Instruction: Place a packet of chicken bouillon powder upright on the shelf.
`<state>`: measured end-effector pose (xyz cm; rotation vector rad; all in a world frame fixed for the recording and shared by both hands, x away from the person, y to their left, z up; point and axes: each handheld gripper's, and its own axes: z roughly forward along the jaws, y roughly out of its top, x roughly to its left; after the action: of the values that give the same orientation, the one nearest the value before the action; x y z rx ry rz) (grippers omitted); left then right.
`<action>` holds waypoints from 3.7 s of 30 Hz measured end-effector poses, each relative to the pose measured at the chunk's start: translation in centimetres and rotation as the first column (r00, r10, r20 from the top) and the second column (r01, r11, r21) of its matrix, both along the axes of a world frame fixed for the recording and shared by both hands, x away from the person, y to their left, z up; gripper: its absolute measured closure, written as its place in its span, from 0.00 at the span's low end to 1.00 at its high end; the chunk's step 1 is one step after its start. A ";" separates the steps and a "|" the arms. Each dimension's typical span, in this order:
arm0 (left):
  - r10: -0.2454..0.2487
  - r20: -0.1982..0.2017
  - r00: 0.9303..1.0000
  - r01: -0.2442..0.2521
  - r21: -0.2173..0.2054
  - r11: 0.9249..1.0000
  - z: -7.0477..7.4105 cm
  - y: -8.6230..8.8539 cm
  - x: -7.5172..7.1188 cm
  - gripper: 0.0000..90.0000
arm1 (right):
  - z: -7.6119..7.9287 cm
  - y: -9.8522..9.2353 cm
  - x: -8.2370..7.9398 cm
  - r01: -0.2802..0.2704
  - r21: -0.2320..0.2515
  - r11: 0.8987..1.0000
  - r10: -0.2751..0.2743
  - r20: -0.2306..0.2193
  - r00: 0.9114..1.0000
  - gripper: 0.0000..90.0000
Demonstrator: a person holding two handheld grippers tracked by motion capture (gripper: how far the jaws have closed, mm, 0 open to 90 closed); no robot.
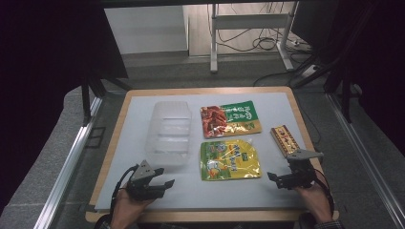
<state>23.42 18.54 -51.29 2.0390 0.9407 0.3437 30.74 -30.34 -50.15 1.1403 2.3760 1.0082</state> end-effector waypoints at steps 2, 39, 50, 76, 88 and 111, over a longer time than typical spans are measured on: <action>-0.007 0.004 1.000 0.007 -0.002 1.000 0.1 -0.3 -0.1 0.48 | 0.0 0.0 0.0 0.002 -0.001 1.000 -0.002 0.001 1.000 0.00; -0.103 0.034 0.994 0.104 -0.014 0.995 0.2 -7.9 3.6 0.99 | -0.1 0.5 0.0 -0.019 -0.017 1.000 0.020 0.008 1.000 0.00; -0.078 0.093 0.993 0.073 0.053 0.996 -0.8 -11.6 5.5 0.99 | -0.2 0.7 0.0 -0.034 -0.022 0.999 0.034 0.004 0.999 0.00; 0.029 0.088 0.996 -0.043 0.162 0.986 -2.4 -13.0 7.1 1.00 | -0.1 1.1 0.0 -0.057 -0.004 0.998 0.057 -0.012 0.998 0.00; 0.055 0.072 0.996 -0.068 0.186 0.980 -2.9 -12.6 7.3 1.00 | -0.1 2.1 0.5 -0.095 0.082 0.992 0.098 -0.029 0.995 0.01; 0.052 0.081 0.995 -0.067 0.193 0.979 -3.0 -12.6 7.2 1.00 | -2.4 6.0 4.0 -0.187 0.182 0.965 0.219 -0.173 0.960 0.03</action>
<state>30.64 5.89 -54.25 2.1613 0.9538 0.5613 34.74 -24.38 -52.51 1.1101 2.6489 1.2318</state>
